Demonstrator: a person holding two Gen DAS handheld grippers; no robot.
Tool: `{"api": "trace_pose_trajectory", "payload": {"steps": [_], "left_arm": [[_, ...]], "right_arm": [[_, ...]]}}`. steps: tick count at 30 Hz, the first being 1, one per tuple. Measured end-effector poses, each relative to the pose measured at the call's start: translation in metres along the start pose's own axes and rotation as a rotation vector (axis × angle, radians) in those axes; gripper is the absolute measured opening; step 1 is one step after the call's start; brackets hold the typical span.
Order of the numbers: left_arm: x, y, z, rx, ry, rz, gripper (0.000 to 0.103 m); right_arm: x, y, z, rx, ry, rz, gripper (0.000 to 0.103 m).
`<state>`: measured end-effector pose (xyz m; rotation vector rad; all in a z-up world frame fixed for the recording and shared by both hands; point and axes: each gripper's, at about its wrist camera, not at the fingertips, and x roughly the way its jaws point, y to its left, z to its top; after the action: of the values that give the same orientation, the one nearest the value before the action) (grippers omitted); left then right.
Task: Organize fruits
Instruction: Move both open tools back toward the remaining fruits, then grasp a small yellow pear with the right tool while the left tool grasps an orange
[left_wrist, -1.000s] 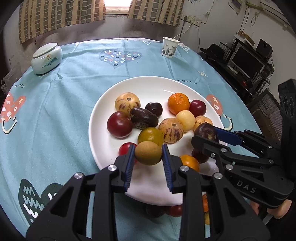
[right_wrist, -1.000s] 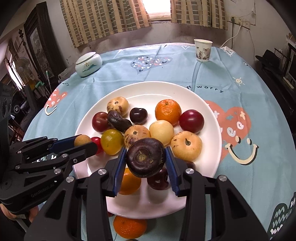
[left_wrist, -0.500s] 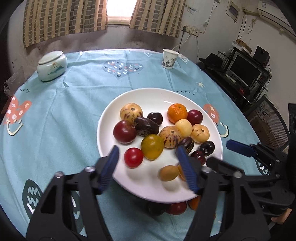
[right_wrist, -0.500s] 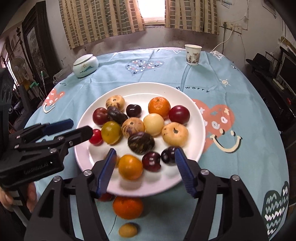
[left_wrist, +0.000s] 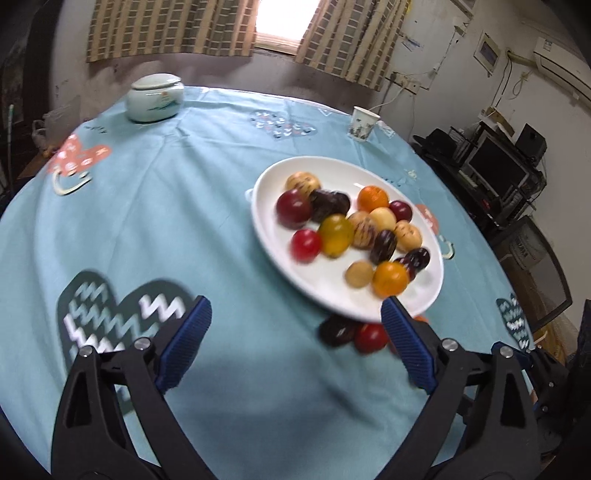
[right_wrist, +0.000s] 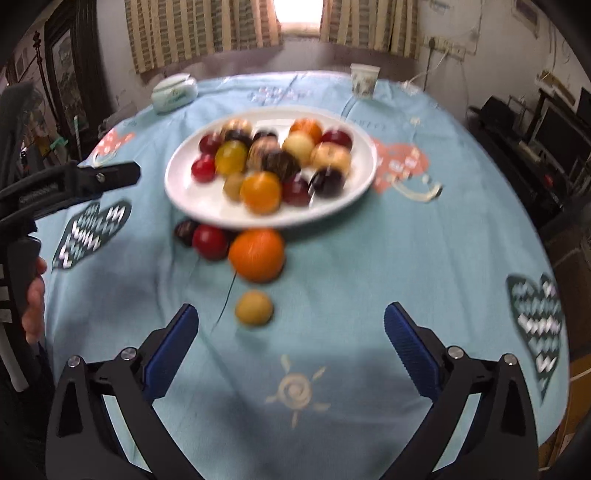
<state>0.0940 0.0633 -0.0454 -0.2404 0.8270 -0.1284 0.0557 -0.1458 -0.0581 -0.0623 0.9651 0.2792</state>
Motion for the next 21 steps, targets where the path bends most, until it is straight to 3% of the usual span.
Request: {"api": "trace_pose_trajectory", "payload": {"steps": [2, 4, 5, 8, 12, 16, 21], "left_arm": [[-0.009, 0.005, -0.017, 0.008, 0.005, 0.038, 0.097], [-0.015, 0.009, -0.030, 0.015, 0.022, 0.058, 0.097], [-0.017, 0.011, -0.036, 0.020, 0.035, 0.071, 0.097], [-0.021, 0.015, -0.049, 0.027, 0.057, 0.091, 0.097], [-0.025, 0.010, -0.055, 0.040, 0.073, 0.078, 0.097], [-0.025, -0.017, -0.054, 0.104, 0.081, 0.046, 0.097], [-0.010, -0.057, -0.052, 0.161, 0.100, 0.024, 0.097]], "right_arm": [[0.001, 0.000, -0.008, 0.022, -0.017, 0.057, 0.101], [0.001, -0.002, -0.011, 0.051, -0.055, 0.108, 0.090], [0.003, -0.001, -0.010, 0.044, -0.058, 0.110, 0.077], [0.016, 0.004, -0.005, 0.014, -0.041, 0.098, 0.063], [0.042, 0.008, -0.004, -0.009, 0.018, 0.118, 0.026], [0.030, 0.010, -0.005, -0.009, 0.014, 0.131, 0.026], [0.004, -0.017, -0.014, 0.048, -0.032, 0.094, 0.026]]}}
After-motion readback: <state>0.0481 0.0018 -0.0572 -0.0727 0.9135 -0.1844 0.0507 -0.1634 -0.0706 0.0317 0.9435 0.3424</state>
